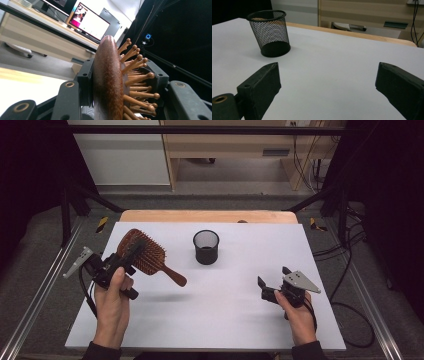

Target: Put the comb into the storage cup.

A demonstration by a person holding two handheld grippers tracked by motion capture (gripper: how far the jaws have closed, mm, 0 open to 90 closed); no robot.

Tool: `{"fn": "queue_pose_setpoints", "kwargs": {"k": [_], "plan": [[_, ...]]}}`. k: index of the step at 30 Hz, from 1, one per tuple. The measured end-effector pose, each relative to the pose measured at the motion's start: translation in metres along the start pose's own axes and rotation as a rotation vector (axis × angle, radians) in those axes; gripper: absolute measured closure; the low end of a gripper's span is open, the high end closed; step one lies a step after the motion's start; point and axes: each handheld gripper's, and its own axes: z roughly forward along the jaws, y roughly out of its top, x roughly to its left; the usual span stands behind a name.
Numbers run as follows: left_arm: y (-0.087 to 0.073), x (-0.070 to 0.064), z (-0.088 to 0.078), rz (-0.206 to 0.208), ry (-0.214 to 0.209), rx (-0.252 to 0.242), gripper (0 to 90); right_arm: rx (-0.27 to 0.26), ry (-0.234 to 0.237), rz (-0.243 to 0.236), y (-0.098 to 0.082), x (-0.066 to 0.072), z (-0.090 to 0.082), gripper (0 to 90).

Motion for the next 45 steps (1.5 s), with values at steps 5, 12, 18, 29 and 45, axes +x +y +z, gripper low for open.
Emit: {"fn": "queue_pose_setpoints", "kwargs": {"k": [5, 12, 18, 29, 45], "plan": [[0.01, -0.011, 0.021, 0.004, 0.0, 0.011, 50.2, 0.009, -0.001, -0.02, -0.001, 0.003, 0.002, 6.1], [0.021, -0.027, 0.048, 0.063, -0.005, 0.047, 50.2, -0.006, 0.008, 0.007, -0.001, 0.0, 0.001, 6.1], [0.032, -0.031, 0.078, 0.079, -0.006, 0.056, 50.2, -0.007, 0.008, 0.007, 0.0, -0.001, 0.001, 6.1], [0.036, -0.041, 0.111, 0.084, 0.003, 0.109, 50.2, -0.012, 0.011, 0.023, -0.001, -0.003, 0.001, 6.1], [0.039, -0.057, 0.149, 0.128, 0.003, 0.124, 50.1, -0.026, 0.021, 0.063, -0.001, -0.007, -0.001, 6.1]]}}
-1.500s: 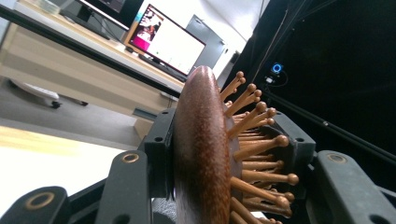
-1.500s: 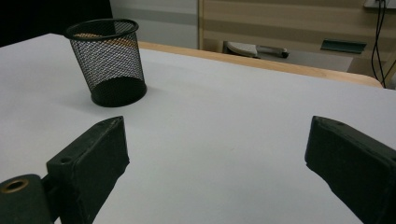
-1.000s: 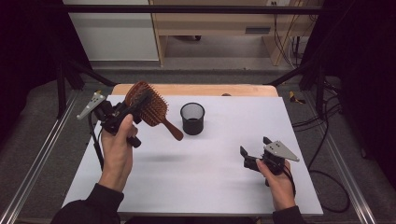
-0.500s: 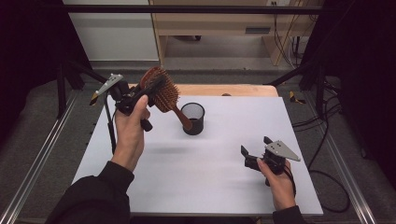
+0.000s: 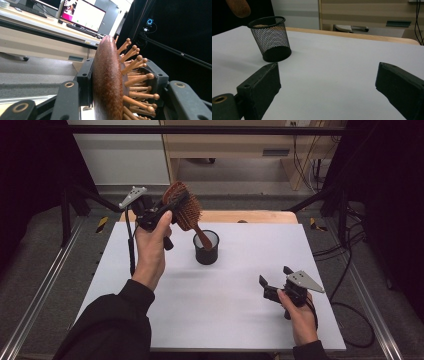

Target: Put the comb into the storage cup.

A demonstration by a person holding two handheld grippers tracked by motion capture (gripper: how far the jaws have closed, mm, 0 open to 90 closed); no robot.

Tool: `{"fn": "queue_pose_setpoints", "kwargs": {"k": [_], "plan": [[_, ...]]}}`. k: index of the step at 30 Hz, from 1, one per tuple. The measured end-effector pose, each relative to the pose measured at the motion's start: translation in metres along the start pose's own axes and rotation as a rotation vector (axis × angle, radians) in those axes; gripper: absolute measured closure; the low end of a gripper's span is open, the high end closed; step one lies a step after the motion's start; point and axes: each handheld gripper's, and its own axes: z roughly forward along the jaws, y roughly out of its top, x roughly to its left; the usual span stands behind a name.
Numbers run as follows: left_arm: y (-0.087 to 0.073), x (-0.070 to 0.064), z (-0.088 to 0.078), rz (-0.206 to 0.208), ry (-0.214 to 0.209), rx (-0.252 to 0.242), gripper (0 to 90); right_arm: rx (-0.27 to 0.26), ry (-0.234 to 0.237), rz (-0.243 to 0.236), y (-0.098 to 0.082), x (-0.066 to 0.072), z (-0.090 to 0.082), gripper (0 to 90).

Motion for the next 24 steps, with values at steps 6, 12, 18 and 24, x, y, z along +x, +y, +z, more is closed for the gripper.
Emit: {"fn": "queue_pose_setpoints", "kwargs": {"k": [6, 12, 18, 24], "plan": [[0.0, -0.002, 0.011, 0.032, 0.016, 0.018, 50.1, -0.001, 0.006, 0.004, 0.0, -0.001, 0.001, 6.1], [0.002, -0.003, 0.017, 0.028, 0.018, 0.006, 50.2, -0.004, 0.001, 0.005, 0.0, -0.002, -0.001, 6.1], [0.003, -0.001, 0.02, 0.024, 0.022, 0.001, 50.2, 0.001, 0.003, 0.01, -0.001, -0.001, -0.001, 6.1], [0.002, 0.001, 0.02, 0.015, 0.023, 0.002, 50.1, 0.008, 0.001, 0.012, -0.003, -0.002, 0.0, 5.8]]}}
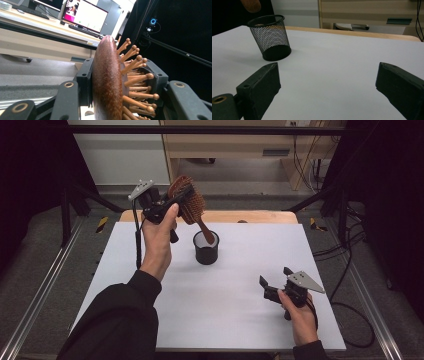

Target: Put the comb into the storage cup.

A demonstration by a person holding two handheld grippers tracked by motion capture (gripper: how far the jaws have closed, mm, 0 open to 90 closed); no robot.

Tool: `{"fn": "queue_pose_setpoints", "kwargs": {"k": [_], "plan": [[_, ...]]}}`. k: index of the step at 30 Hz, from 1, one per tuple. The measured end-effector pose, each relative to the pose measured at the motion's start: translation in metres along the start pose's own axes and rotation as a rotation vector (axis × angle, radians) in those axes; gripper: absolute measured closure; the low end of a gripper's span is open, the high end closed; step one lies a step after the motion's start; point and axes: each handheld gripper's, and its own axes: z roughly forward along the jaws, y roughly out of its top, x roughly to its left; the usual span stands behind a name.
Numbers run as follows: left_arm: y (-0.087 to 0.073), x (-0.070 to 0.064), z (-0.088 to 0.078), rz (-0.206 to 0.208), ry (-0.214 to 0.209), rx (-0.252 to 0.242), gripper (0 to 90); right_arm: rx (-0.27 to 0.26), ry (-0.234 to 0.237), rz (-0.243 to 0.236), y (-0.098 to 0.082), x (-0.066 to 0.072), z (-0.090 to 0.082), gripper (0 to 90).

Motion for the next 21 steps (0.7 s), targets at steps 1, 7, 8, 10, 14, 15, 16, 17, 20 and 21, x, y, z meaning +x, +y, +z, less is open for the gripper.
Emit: {"fn": "queue_pose_setpoints", "kwargs": {"k": [1, 7, 8, 10, 14, 15, 16, 17, 20, 21], "plan": [[0.0, 0.0, 0.0, -0.001, 0.002, 0.001, 50.2, 0.002, 0.001, 0.003, 0.0, 0.0, 0.0, 5.8], [-0.001, -0.001, 0.004, -0.003, 0.0, -0.001, 50.1, -0.004, 0.007, -0.002, 0.001, 0.0, 0.0, 5.8], [-0.002, -0.001, 0.005, -0.008, 0.0, -0.001, 50.2, -0.004, 0.009, -0.001, 0.001, 0.001, 0.0, 5.8], [-0.002, 0.0, 0.006, -0.015, 0.0, -0.003, 50.1, -0.006, 0.007, -0.002, 0.001, 0.001, -0.001, 5.8], [-0.001, -0.001, 0.008, -0.02, -0.005, -0.01, 50.1, -0.007, 0.007, -0.002, 0.001, 0.001, -0.001, 5.8], [0.0, -0.001, 0.008, -0.02, -0.006, -0.011, 50.1, -0.006, 0.008, -0.001, 0.001, 0.001, -0.001, 5.8], [0.0, -0.001, 0.009, -0.019, -0.005, -0.012, 50.1, -0.005, 0.008, -0.003, 0.001, 0.001, 0.0, 5.8], [0.0, -0.001, 0.01, -0.018, -0.004, -0.012, 50.1, -0.004, 0.009, -0.003, 0.001, 0.001, 0.0, 5.8], [0.0, 0.0, 0.011, -0.014, 0.001, -0.013, 50.1, -0.004, 0.01, -0.001, 0.001, 0.002, 0.0, 5.8], [0.0, 0.0, 0.011, -0.014, 0.001, -0.014, 50.1, -0.004, 0.011, 0.001, 0.001, 0.002, -0.001, 5.8]]}}
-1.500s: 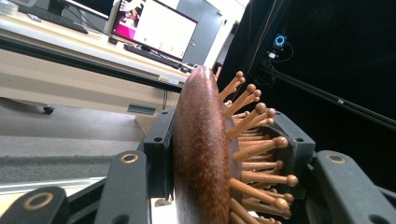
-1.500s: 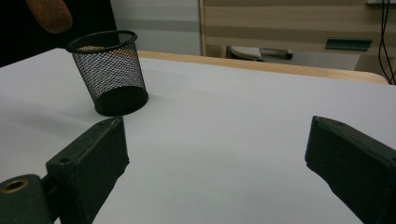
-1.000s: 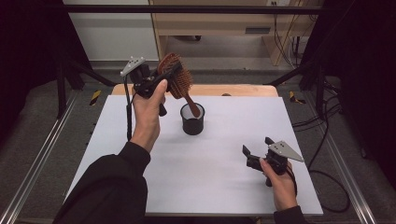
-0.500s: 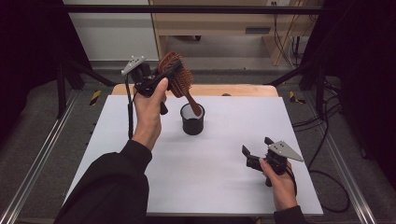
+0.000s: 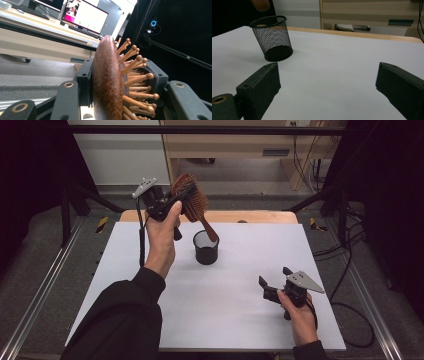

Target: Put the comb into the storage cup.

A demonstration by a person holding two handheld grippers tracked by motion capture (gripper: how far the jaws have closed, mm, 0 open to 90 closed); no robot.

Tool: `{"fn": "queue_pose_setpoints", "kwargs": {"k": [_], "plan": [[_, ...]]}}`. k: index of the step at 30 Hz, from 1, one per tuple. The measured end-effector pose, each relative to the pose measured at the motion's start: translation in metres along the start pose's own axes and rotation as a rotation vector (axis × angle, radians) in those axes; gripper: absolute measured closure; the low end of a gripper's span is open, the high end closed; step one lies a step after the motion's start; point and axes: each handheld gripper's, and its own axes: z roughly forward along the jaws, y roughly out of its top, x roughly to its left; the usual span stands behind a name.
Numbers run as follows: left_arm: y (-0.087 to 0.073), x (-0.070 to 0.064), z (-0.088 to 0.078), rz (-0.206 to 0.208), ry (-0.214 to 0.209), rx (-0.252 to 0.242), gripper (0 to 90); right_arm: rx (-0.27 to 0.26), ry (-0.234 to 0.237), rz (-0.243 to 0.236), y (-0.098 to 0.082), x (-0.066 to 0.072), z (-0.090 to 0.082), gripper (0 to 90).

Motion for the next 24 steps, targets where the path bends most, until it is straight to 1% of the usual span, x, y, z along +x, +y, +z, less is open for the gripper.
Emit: {"fn": "queue_pose_setpoints", "kwargs": {"k": [3, 5, 10, 13, 15, 17, 19, 24], "plan": [[0.0008, -0.0007, 0.0011, 0.01, 0.003, -0.001, 50.1, -0.002, 0.0, -0.001, 0.0, -0.0005, 0.0002, 5.8], [0.0025, -0.0031, 0.0015, 0.027, 0.004, -0.005, 50.1, -0.002, 0.0, -0.002, 0.0, -0.0008, 0.0003, 5.8], [0.0046, -0.0072, 0.0027, 0.039, -0.004, -0.011, 50.1, 0.001, 0.001, 0.0, -0.0002, -0.0007, 0.0007, 5.8], [0.0044, -0.0062, 0.0035, 0.038, -0.001, -0.012, 50.0, 0.0, 0.0, -0.003, -0.0001, -0.0003, 0.0005, 5.8], [0.0041, -0.0056, 0.0041, 0.036, -0.008, -0.014, 50.1, -0.004, -0.003, -0.001, 0.0002, -0.0011, -0.0005, 5.8], [0.0038, -0.0055, 0.0048, 0.038, -0.003, -0.014, 50.1, -0.009, -0.007, 0.007, 0.0007, -0.0019, -0.0012, 5.8], [0.0033, -0.005, 0.006, 0.04, 0.0, -0.014, 50.1, -0.008, -0.007, 0.003, 0.0006, -0.0027, -0.0011, 5.8], [0.0009, -0.0024, 0.0096, 0.057, 0.006, -0.011, 50.0, -0.006, -0.003, 0.0, 0.0006, -0.0016, -0.0004, 5.8]]}}
